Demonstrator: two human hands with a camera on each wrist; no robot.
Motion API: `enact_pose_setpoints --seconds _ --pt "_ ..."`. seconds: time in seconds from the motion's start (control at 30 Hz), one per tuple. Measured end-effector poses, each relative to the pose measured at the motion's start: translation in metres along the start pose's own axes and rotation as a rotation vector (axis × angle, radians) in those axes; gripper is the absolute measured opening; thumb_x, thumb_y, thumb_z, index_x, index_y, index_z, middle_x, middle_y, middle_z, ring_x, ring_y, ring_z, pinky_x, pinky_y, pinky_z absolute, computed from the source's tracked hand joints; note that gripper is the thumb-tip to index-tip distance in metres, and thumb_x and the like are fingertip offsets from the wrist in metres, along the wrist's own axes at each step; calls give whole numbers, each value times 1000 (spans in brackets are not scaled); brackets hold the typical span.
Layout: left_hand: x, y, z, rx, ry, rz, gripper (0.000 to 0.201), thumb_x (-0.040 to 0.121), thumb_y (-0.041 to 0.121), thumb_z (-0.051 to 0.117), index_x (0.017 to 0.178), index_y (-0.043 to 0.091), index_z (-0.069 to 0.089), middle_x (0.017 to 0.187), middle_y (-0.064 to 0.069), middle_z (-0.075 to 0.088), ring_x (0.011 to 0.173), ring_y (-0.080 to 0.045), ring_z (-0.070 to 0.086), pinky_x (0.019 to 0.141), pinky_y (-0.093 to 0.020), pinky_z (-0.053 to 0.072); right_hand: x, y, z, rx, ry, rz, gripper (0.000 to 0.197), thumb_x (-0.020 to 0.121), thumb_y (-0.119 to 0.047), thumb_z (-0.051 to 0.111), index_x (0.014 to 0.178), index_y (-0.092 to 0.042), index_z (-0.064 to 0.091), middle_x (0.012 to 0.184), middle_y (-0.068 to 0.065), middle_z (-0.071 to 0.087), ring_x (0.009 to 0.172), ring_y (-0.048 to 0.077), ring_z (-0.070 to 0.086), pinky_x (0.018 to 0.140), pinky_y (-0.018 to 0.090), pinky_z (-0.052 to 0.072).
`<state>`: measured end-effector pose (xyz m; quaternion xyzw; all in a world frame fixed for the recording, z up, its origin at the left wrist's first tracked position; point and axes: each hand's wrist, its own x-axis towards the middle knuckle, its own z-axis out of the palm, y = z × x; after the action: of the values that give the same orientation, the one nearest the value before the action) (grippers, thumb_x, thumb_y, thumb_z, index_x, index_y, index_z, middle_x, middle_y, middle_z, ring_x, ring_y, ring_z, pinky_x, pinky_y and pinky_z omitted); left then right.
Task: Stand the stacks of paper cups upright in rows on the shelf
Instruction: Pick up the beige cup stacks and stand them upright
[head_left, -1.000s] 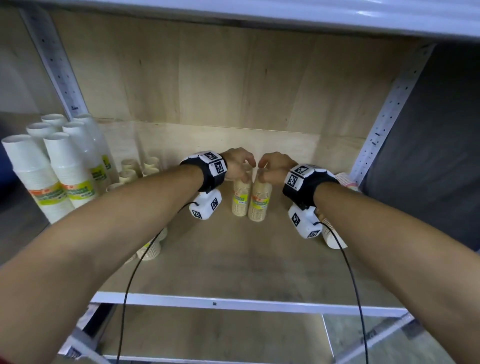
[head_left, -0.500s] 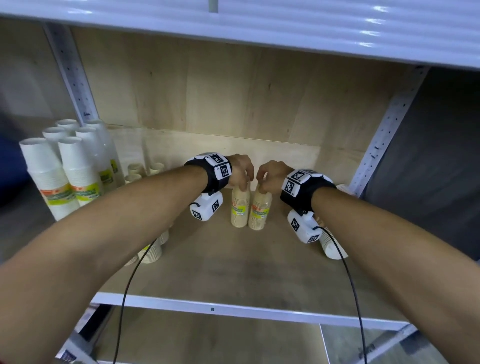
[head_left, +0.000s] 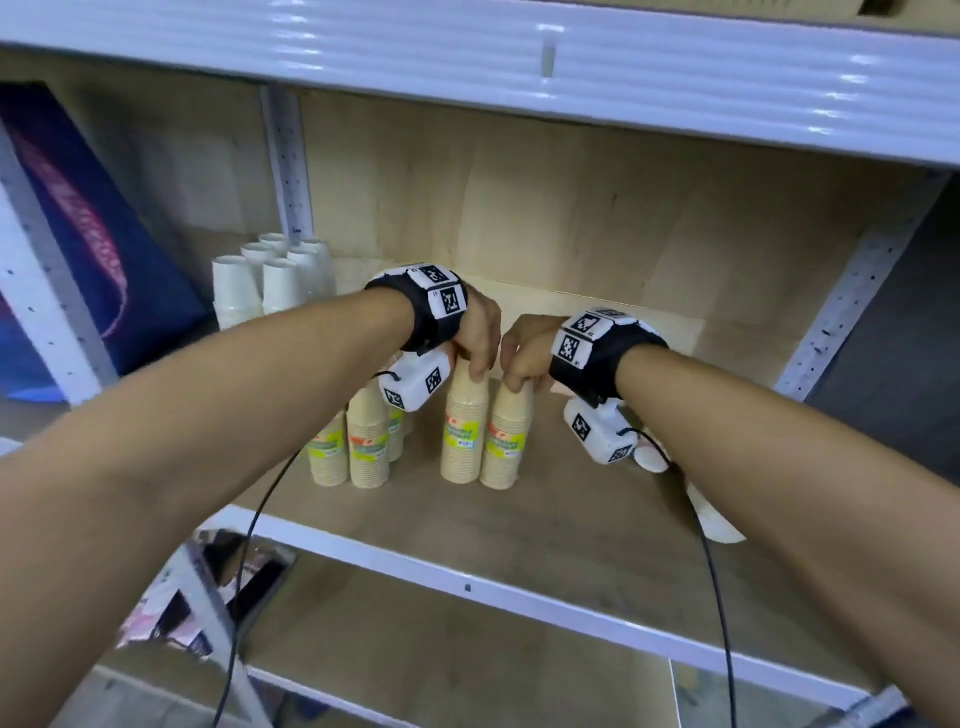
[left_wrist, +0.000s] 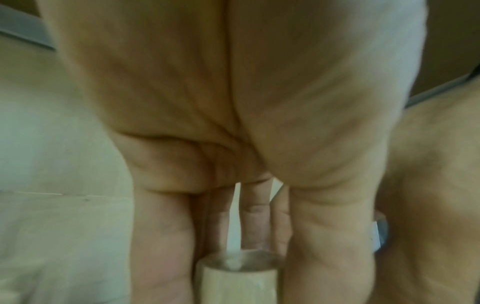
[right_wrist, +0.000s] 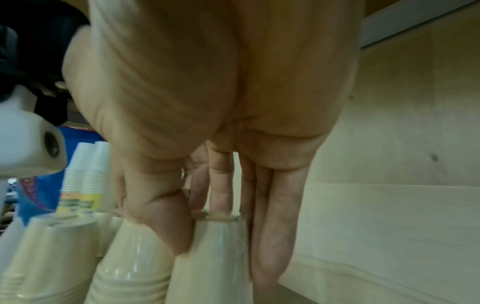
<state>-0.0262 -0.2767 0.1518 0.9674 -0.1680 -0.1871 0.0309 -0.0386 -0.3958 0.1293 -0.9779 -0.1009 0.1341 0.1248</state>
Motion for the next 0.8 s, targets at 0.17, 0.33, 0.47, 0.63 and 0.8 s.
enact_pose_setpoints --seconds 0.17,0.33,0.47,0.63,0.8 --pt "-34 -31 5 -24 -55 -87 38 79 10 78 115 3 69 104 -13 68 76 -22 64 91 -41 56 -3 -39 7 12 -73 -112 11 73 -5 74 81 -7 68 70 6 63 53 19 61 64 33 58" --pt "-65 -66 16 -28 -104 -143 36 82 8 75 116 4 65 84 -8 58 63 -16 58 72 -27 54 -5 -74 25 40 -120 -186 10 75 -3 75 80 -7 67 68 8 62 46 17 62 54 27 56" --pt "-84 -92 26 -11 -66 -192 39 81 8 76 119 7 65 91 -7 61 76 -17 59 81 -32 56 -5 -96 42 50 -138 -229 13 76 -4 75 85 -4 66 67 11 64 47 18 65 51 26 55" --pt "-99 -113 38 3 -20 -238 40 81 7 75 120 8 65 101 -10 65 75 -18 63 79 -34 57 -1 -121 56 62 -101 -274 15 74 -7 78 76 -10 64 71 15 67 58 26 68 67 40 62" --pt "-99 -130 52 -49 -12 -286 48 78 6 78 122 4 59 113 -18 64 85 -30 71 79 -40 61 0 -134 61 23 -66 -332 16 76 -8 78 70 -12 64 66 9 66 56 20 66 65 35 61"
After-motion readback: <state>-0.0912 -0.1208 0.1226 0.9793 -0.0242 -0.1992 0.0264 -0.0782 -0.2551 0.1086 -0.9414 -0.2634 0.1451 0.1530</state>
